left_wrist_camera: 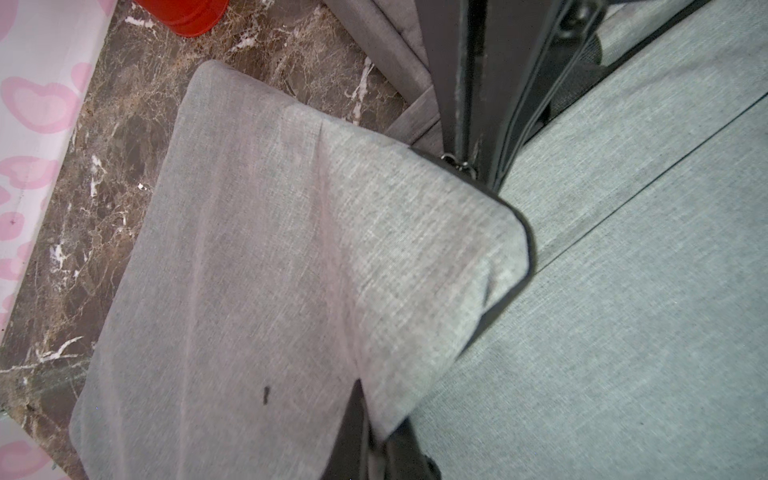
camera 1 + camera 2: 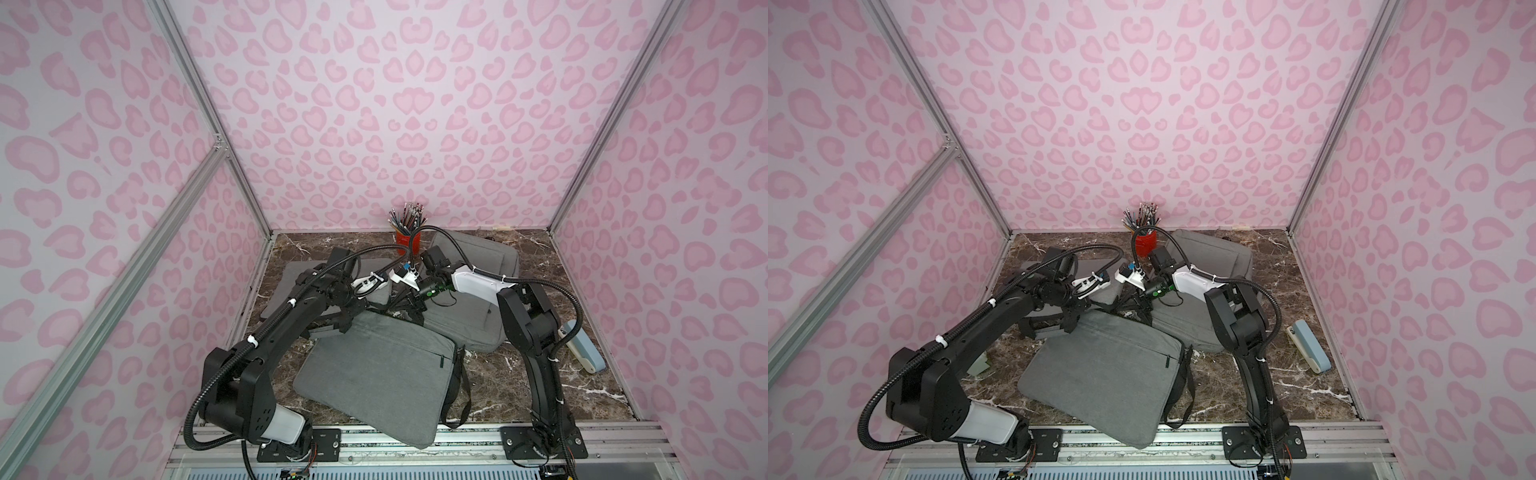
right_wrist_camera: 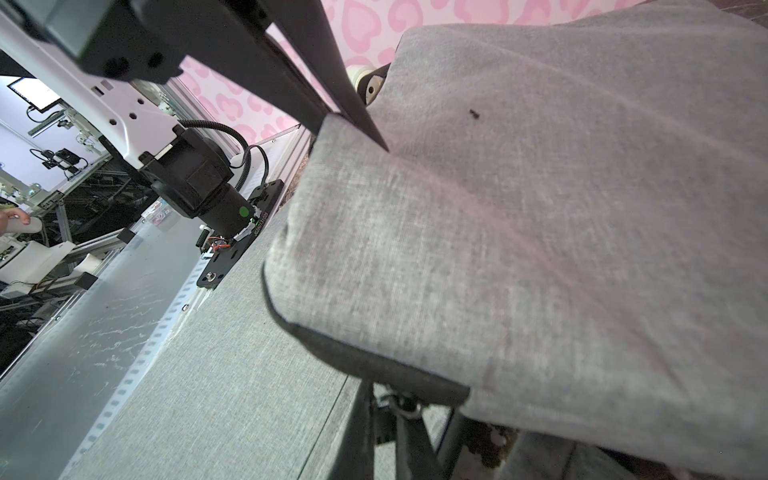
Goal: Open the zippered laptop bag and take out the laptop
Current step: Unzip the zipper on the zippered laptop bag.
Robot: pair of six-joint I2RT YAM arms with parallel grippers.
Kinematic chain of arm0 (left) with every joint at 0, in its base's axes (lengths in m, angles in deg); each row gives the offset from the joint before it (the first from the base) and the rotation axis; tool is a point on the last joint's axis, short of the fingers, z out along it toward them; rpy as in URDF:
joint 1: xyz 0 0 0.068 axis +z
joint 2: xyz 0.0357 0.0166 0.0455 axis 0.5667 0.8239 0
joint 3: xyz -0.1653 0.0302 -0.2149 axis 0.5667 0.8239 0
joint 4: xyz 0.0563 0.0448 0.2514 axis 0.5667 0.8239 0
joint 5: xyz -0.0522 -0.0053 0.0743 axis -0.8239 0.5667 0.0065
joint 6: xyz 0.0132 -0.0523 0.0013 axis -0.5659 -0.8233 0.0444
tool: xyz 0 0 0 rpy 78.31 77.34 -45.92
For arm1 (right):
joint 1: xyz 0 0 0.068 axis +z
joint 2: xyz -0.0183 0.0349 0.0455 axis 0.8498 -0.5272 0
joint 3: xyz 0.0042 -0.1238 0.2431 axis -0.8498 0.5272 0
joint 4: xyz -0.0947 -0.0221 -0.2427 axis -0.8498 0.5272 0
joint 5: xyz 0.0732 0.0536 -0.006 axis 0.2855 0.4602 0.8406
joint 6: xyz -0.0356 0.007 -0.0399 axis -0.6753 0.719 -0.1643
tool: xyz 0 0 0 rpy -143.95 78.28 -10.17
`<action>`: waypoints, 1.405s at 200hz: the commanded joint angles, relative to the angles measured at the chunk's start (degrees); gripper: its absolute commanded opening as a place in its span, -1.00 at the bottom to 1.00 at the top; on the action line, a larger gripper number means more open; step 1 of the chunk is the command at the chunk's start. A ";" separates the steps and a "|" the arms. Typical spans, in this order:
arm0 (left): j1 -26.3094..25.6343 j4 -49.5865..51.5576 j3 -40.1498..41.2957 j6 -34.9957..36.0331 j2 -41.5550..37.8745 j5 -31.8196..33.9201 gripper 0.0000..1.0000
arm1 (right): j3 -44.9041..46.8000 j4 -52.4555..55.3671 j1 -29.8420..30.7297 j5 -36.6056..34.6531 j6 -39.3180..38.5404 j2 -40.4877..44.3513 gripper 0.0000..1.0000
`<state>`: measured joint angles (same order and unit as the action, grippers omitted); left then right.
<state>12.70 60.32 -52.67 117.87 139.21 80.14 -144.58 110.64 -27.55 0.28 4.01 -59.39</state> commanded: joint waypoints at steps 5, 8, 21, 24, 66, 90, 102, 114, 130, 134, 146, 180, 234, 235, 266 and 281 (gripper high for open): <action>-0.06 -1.79 -1.02 -0.30 -0.03 -1.57 -0.96 | 0.14 -0.39 0.06 0.15 0.48 -0.66 -1.00; -0.06 -1.80 -0.97 -0.30 -0.01 -1.45 -0.96 | 0.23 -0.43 0.04 0.08 0.49 -0.59 -1.00; -0.06 -1.88 -0.93 -0.68 0.15 -0.84 -0.96 | 0.67 -0.59 0.07 -0.86 0.93 -0.03 -1.00; -0.06 -1.88 -0.93 -0.78 0.25 -0.74 -0.96 | 0.91 -0.80 0.12 -1.20 1.14 0.15 -1.00; -0.10 -2.21 -0.97 -2.16 0.92 0.06 -0.96 | 5.68 -6.50 0.64 -1.87 5.02 3.39 -1.00; -0.06 -2.57 -0.86 -3.20 1.58 0.72 -0.96 | 8.45 -10.05 1.73 -2.53 7.20 5.35 -1.00; -0.08 -2.90 -0.52 -3.46 1.54 0.85 -0.96 | 9.72 -11.83 1.89 -2.58 8.59 6.27 -1.00; -0.06 -3.36 -0.17 -3.50 1.41 0.73 -0.96 | 10.84 -13.29 2.14 -2.48 9.63 7.20 -1.00; -0.06 -4.12 0.51 -3.60 1.06 0.39 -0.96 | 11.61 -13.66 2.85 -2.83 9.97 8.15 -1.00; -0.06 -4.37 0.72 -3.64 1.05 0.30 -0.96 | 11.70 -13.66 3.08 -2.94 10.05 8.28 -1.00; -0.06 -4.71 0.83 -4.03 1.05 -0.02 -0.96 | 12.03 -13.77 3.85 -3.27 10.30 8.80 -1.00; -0.17 -5.06 1.43 -5.47 1.49 -0.46 -0.96 | 16.21 -20.61 5.38 -3.05 16.18 10.81 -1.00; -0.24 -8.83 4.34 -6.68 -0.71 2.61 -0.97 | 25.54 -38.66 5.44 -2.50 32.65 14.77 -1.00; -0.24 -8.83 4.34 -6.74 -0.71 2.54 -0.97 | 25.71 -39.21 5.42 -2.63 33.45 14.83 -1.00; -0.45 -8.76 4.84 -8.92 -0.71 -0.93 -0.97 | 31.42 -56.72 6.24 -7.61 50.47 16.83 -0.95; -0.91 -9.08 5.38 -9.73 -0.75 -1.26 -0.97 | 32.80 -59.99 6.76 -10.19 55.77 16.78 -0.93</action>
<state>12.19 56.26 -47.91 110.48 138.67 79.31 -113.74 66.25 -21.83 -9.45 45.62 -43.02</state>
